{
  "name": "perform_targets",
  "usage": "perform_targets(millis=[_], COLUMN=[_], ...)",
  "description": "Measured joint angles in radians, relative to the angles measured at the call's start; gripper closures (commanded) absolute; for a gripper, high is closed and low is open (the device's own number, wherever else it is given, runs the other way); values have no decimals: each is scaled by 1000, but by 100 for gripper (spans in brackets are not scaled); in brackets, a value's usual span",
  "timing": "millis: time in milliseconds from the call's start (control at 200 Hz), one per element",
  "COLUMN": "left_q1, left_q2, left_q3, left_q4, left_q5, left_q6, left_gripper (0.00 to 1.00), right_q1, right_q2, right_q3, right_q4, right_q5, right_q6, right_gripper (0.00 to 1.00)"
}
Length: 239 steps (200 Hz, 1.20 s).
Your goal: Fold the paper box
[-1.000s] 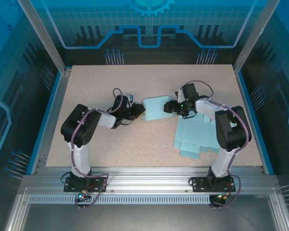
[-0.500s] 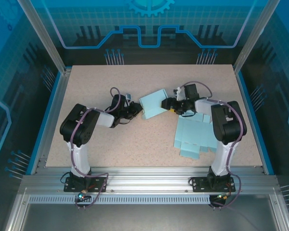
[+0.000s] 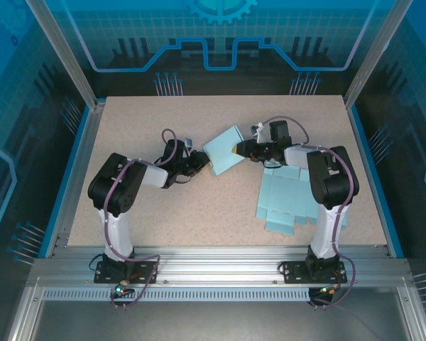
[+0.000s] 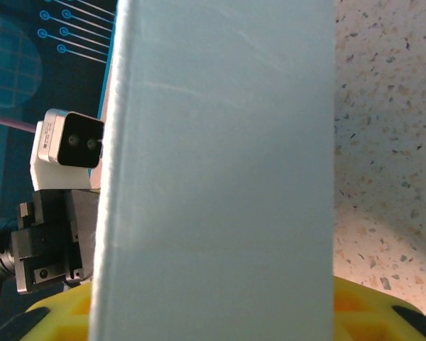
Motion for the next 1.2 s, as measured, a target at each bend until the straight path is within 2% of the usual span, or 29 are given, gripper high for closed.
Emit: perform_targets(millis=[235, 385, 495, 635, 790, 900, 1030, 1196], left_q1=[5, 3, -11, -104, -369, -488, -564, -578], left_q2=[-51, -215, -356, -523, -601, -565, -451, -331], left_q3=[-39, -92, -138, -240, -315, -314, -291, -208], left_q4=[-14, -27, -17, 16, 6, -34, -47, -80], left_q5=[-16, -46, -89, -168, -313, -421, -578, -732], left_q6=[56, 185, 323, 613, 1082, 1331, 1508, 1591], left_gripper=[48, 25, 2, 1, 1, 1, 1, 1], right_q1=[0, 0, 0, 0, -2, -2, -2, -2], right_q2=[-25, -91, -142, -175, -202, -239, -278, -300], right_q3=[-15, -31, -48, -61, -74, -75, -75, -75], right_q4=[-24, -112, -170, -288, -442, -553, -645, -692], right_q5=[17, 26, 12, -17, -50, -53, -50, -50], right_q6=[65, 153, 222, 283, 303, 298, 291, 287], right_gripper=[63, 66, 67, 65, 65, 65, 65, 65])
